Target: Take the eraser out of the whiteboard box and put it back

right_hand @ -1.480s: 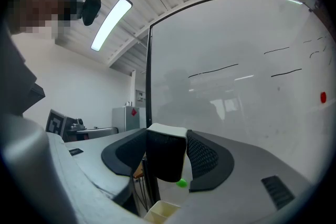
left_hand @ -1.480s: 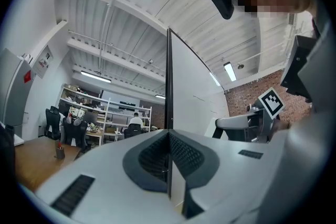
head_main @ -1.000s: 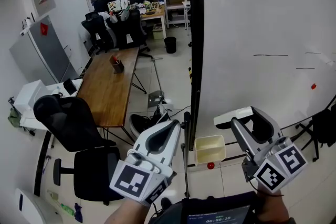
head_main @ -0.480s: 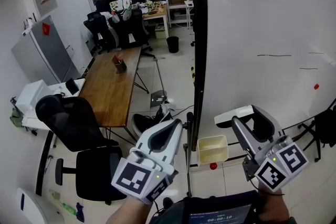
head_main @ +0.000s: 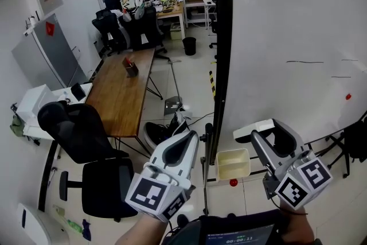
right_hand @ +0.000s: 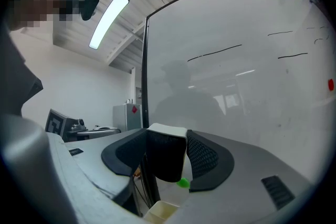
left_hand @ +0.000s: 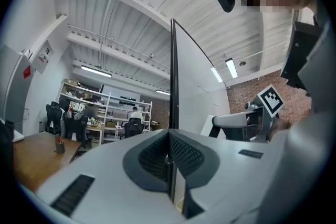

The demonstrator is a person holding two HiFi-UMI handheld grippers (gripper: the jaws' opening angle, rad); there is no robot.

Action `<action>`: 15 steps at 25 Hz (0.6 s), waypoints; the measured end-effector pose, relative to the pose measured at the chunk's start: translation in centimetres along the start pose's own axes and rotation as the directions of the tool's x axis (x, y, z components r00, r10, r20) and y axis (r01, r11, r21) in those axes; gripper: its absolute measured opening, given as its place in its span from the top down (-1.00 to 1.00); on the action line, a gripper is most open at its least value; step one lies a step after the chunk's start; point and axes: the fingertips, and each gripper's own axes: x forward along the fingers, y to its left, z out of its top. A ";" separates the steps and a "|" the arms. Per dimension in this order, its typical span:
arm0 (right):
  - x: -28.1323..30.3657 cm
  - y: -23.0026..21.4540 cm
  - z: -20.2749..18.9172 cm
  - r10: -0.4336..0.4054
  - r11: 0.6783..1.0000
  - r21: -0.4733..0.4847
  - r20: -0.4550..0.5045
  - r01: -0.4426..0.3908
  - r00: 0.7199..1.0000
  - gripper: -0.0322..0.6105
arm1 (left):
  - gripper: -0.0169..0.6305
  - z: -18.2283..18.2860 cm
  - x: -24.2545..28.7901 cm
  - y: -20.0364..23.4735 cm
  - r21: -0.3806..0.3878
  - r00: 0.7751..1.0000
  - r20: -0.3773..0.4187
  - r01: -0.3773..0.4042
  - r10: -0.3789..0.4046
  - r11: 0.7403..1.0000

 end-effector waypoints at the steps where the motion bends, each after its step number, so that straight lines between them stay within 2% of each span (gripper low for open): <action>1: 0.1 -0.1 -0.3 0.001 1.000 0.002 -0.004 -0.001 1.000 0.07 | 0.86 -0.4 0.1 0.1 -0.002 1.000 -0.009 -0.003 0.003 1.000; 6: 0.6 -0.5 -1.9 0.007 1.000 0.007 -0.027 -0.006 1.000 0.07 | 0.86 -2.0 0.8 0.5 0.002 1.000 -0.018 -0.011 0.011 1.000; 11: 0.9 -0.2 -3.2 0.034 0.999 0.014 -0.041 -0.034 0.999 0.07 | 0.85 -4.3 1.8 0.7 -0.028 0.998 -0.065 -0.017 0.015 0.999; 15: 1.1 0.0 -5.0 0.039 0.999 0.022 -0.074 -0.038 0.996 0.07 | 0.86 -6.3 1.4 0.8 -0.062 0.990 -0.140 -0.031 0.022 0.998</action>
